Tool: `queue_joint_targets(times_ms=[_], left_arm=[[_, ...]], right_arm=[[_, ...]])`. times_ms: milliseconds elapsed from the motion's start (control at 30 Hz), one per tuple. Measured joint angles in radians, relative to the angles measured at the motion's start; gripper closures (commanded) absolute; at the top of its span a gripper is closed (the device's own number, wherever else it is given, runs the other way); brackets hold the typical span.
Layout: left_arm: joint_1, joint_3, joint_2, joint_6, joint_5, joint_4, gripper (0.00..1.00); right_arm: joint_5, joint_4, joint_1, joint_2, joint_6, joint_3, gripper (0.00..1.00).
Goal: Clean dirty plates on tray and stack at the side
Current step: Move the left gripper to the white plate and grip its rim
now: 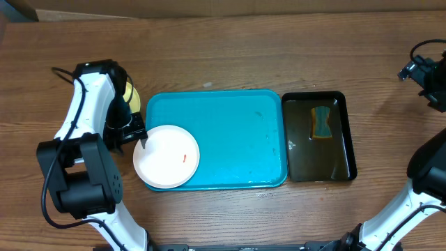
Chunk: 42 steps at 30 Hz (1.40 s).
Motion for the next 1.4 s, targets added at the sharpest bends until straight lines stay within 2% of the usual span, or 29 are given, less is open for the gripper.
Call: queue_joint_targets(times_ms=[233,433,500,833,1067,1300,1400], left_arm=[[0.047,-0.076,0.000,-0.027,-0.033,0.111,0.50],[0.046,-0.145,0.000,-0.013,0.018,0.159,0.63],[0.046,-0.146,0.000,-0.002,0.037,0.163,0.65],[0.046,-0.179,0.000,0.003,0.065,0.172,0.65],[0.043,-0.207,0.000,0.000,0.076,0.212,0.73],[-0.018,-0.251,0.000,0.012,0.230,0.267,0.75],[-0.068,-0.251,0.000,0.027,0.299,0.314,0.73]], right_arm=[[0.000,-0.001,0.000,0.000,0.000,0.000,0.00],[0.000,0.000,0.000,0.000,0.000,0.000,0.00],[0.000,0.000,0.000,0.000,-0.001,0.000,0.00],[0.000,-0.001,0.000,0.000,0.000,0.000,0.00],[0.000,0.000,0.000,0.000,0.000,0.000,0.00],[0.000,0.000,0.000,0.000,0.000,0.000,0.00],[0.000,0.000,0.000,0.000,0.000,0.000,0.00]])
